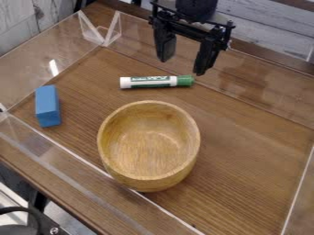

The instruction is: Put the blue block in the brown bowl

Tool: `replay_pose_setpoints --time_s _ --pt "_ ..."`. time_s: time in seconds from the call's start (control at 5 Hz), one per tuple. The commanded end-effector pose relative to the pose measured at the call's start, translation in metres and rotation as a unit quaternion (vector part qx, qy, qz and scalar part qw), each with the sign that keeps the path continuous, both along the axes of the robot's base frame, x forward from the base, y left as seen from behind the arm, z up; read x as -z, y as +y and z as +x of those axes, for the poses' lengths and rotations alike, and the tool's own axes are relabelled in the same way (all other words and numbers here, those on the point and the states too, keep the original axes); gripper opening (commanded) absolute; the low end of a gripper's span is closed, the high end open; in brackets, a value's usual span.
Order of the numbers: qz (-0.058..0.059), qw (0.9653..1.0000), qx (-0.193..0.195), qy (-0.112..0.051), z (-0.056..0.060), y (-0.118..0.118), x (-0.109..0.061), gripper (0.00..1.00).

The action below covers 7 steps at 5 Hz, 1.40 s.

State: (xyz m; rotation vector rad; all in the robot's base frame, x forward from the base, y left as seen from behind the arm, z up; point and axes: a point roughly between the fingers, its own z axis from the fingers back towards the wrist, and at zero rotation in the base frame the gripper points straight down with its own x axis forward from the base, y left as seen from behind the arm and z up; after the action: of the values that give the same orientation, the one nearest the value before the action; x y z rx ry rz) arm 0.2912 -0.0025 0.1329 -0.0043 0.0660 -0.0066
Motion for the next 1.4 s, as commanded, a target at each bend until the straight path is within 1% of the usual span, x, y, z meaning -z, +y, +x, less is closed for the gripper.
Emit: replay_pose_setpoints --time_s 0.0,0.2,0.4,0.6,0.8,1.0,1.2 --pt "0.001 0.9999 -0.013 0.006 -0.006 0.007 0.003 1.00" --pt "0.002 0.9991 -0.042 0.006 -0.017 0.024 0.002 1.00" --pt "0.003 0.9963 -0.086 -0.005 -0.034 0.052 -0.005 1.00" --pt "0.005 0.9899 -0.140 -0.023 -0.052 0.090 -0.009 1.00" --pt "0.005 0.9788 -0.201 -0.038 -0.066 0.125 -0.007 1.00" --pt "0.001 0.9642 -0.259 -0.054 -0.083 0.155 0.000 1.00" --pt "-0.003 0.9542 -0.293 -0.060 -0.096 0.178 0.013 1.00"
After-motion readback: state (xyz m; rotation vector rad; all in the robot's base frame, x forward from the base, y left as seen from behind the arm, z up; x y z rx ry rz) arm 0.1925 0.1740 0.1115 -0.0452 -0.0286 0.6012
